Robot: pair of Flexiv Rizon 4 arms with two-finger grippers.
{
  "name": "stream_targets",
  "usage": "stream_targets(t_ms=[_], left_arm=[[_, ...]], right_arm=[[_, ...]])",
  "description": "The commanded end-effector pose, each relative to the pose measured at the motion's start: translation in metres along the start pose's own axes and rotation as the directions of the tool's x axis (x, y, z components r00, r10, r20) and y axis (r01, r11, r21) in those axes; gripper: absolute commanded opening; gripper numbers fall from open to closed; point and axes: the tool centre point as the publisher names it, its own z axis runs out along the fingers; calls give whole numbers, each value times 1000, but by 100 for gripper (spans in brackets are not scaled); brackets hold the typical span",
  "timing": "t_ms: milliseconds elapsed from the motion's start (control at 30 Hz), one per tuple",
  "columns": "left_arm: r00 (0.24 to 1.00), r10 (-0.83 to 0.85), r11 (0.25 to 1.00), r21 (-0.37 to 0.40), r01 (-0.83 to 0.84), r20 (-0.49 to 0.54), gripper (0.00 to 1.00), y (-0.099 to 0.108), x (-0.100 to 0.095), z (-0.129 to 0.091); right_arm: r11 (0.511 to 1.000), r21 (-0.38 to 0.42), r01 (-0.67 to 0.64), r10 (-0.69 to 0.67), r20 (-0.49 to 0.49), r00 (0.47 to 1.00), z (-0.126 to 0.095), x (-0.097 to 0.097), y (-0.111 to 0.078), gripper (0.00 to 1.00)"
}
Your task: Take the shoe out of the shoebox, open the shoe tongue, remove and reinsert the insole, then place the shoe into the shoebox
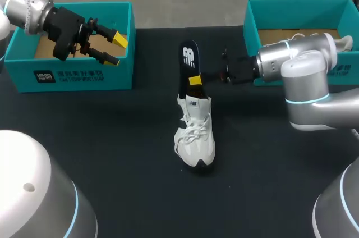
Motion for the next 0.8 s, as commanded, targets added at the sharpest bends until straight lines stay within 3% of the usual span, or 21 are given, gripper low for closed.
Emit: stream_targets(t_ms=[33, 533, 767, 800], left_arm=[[1000, 1, 1000, 3, -1, -2, 100, 1, 0, 0], [1000, 1, 1000, 3, -1, -2, 100, 1, 0, 0], [1000, 1, 1000, 3, -1, -2, 100, 1, 0, 0], [1000, 1, 1000, 3, -1, -2, 100, 1, 0, 0]], right_arm=[[1000, 22, -17, 17, -14, 1000, 4, -9, -5, 0], [998, 21, -55, 55, -11, 998, 6, -3, -27, 0], [998, 22, -63, 63, -3, 998, 4, 0, -29, 0], [998, 21, -62, 62, -2, 998, 3, -1, -27, 11]])
